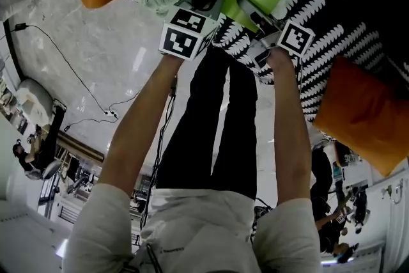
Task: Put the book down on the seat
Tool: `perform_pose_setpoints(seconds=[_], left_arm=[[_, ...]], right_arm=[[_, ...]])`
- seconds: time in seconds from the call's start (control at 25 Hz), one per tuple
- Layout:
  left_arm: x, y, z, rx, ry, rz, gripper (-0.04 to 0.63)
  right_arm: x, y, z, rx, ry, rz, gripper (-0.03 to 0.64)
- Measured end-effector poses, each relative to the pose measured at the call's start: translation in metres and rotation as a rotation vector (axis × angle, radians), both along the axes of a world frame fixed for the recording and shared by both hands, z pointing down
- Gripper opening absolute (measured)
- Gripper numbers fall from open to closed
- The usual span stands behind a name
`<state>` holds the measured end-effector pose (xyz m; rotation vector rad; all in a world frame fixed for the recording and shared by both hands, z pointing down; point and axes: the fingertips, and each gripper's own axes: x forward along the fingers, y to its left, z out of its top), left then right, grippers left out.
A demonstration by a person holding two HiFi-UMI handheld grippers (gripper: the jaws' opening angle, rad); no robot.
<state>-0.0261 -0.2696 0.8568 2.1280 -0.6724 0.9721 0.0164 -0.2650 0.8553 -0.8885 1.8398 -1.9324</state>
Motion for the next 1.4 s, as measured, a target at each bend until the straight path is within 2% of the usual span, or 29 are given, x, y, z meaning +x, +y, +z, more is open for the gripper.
perform_pose_setpoints(seconds=[0.08, 0.44, 0.64, 0.84, 1.04, 1.24, 1.4], left_arm=[[-0.002, 0.002, 0.008, -0.023, -0.012, -0.007, 0.002], [-0.002, 0.002, 0.017, -0.100, 0.024, -0.052, 0.002], [-0.001, 0.002, 0.020, -0.105, 0.026, -0.037, 0.002], [0.002, 0.001, 0.019, -0.095, 0.003, -0.069, 0.003], [0.001, 0.003, 0.022, -0.137, -0.010, -0.099, 0.002], [-0.001, -0.002, 0.021, -0.158, 0.020, -0.103, 0.002], [-0.003, -0.001, 0.024, -0.168, 0.029, -0.148, 0.002]], right_arm=[[-0.001, 0.002, 0.004, -0.005, -0.009, 0.000, 0.135], [0.004, 0.009, 0.008, 0.011, -0.014, 0.002, 0.137], [0.009, 0.013, 0.011, 0.019, -0.001, 0.008, 0.143], [0.017, 0.021, 0.010, -0.003, 0.012, 0.004, 0.156], [0.022, 0.033, 0.012, -0.039, 0.024, -0.001, 0.163], [0.020, 0.030, 0.002, -0.003, 0.018, 0.016, 0.163], [0.022, 0.038, 0.010, -0.053, 0.043, 0.033, 0.169]])
